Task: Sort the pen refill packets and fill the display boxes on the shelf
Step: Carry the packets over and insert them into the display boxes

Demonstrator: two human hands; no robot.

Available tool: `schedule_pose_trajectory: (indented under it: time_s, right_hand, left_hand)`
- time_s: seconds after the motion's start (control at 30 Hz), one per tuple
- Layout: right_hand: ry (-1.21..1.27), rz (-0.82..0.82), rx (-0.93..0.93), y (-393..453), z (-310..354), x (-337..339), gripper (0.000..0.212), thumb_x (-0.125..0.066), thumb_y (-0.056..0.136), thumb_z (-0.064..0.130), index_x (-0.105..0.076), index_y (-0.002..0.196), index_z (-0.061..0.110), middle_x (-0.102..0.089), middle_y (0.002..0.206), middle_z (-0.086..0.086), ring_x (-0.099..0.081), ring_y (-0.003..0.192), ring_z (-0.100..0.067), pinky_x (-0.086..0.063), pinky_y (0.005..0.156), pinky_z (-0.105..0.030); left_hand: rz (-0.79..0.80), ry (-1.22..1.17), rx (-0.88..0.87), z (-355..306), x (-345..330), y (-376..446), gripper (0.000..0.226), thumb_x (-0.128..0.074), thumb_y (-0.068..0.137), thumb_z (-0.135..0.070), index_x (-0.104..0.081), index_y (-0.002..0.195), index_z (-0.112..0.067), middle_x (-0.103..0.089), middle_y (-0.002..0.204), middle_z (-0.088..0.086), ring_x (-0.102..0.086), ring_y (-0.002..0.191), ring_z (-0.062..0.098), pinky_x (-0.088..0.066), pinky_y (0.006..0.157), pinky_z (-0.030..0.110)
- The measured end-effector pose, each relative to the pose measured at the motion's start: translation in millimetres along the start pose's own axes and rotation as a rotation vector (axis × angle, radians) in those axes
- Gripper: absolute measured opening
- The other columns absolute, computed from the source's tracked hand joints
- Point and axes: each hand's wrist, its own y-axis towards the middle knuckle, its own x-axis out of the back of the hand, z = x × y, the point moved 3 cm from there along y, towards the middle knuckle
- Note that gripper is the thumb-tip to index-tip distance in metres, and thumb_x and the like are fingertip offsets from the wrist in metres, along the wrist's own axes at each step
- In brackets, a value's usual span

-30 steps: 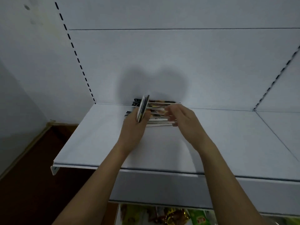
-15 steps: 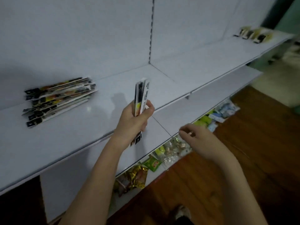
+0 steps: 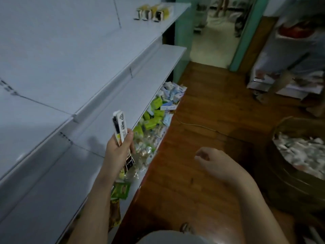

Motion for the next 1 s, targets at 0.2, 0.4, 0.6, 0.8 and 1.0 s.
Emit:
schedule_pose_trajectory:
  time_s: [0.2,0.4,0.6,0.8,1.0]
  right_hand:
    - [0.071,0.049,-0.078,39.9,-60.1,52.3,0.03,-0.048,0.101,0.041,-0.059,0.123,0.023,-0.061,0.118,0.004,-0.058,0.101,-0.014,-0.052,0.088,-0.034]
    - [0.083,0.074,-0.084,126.7,-79.6,89.8,0.037,-0.047,0.1,0.045,-0.057,0.128,0.023,-0.06,0.125,0.003,-0.058,0.108,-0.017,-0.052,0.09,-0.037]
    - [0.047,0.058,-0.166,224.0,-98.5,158.9,0.038,-0.046,0.1,0.049,-0.055,0.13,0.028,-0.057,0.129,0.006,-0.055,0.113,-0.015,-0.05,0.095,-0.037]
    - [0.154,-0.057,-0.25,305.9,-122.1,230.8,0.034,-0.047,0.101,0.046,-0.056,0.127,0.026,-0.056,0.114,0.011,-0.059,0.09,-0.009,-0.054,0.079,-0.029]
    - [0.222,0.015,-0.278,388.0,-160.7,289.1,0.033,-0.047,0.101,0.047,-0.054,0.127,0.027,-0.054,0.12,0.008,-0.058,0.096,-0.013,-0.051,0.075,-0.027]
  left_hand:
    - [0.213,0.037,0.115,-15.9,-101.3,45.5,0.036,-0.071,0.072,-0.06,-0.066,0.086,-0.028,-0.043,0.063,0.003,-0.04,0.057,0.02,-0.042,0.057,0.035]
    - [0.215,0.071,0.13,-10.7,-160.8,138.4,0.014,-0.068,0.09,-0.037,-0.068,0.076,-0.039,-0.045,0.054,-0.009,-0.042,0.054,0.017,-0.04,0.057,0.032]
    - [0.196,-0.007,0.149,-7.3,-216.1,270.3,0.012,-0.064,0.095,-0.029,-0.066,0.083,-0.031,-0.043,0.055,-0.006,-0.04,0.053,0.016,-0.038,0.055,0.031]
    - [0.27,-0.006,0.104,-28.3,-279.3,389.8,0.016,-0.06,0.097,-0.034,-0.06,0.083,-0.025,-0.042,0.053,-0.01,-0.041,0.051,0.008,-0.037,0.053,0.024]
    - [0.327,0.02,0.099,-33.6,-352.3,482.6,0.019,-0.062,0.096,-0.035,-0.057,0.079,-0.027,-0.046,0.051,-0.013,-0.044,0.052,0.008,-0.041,0.055,0.023]
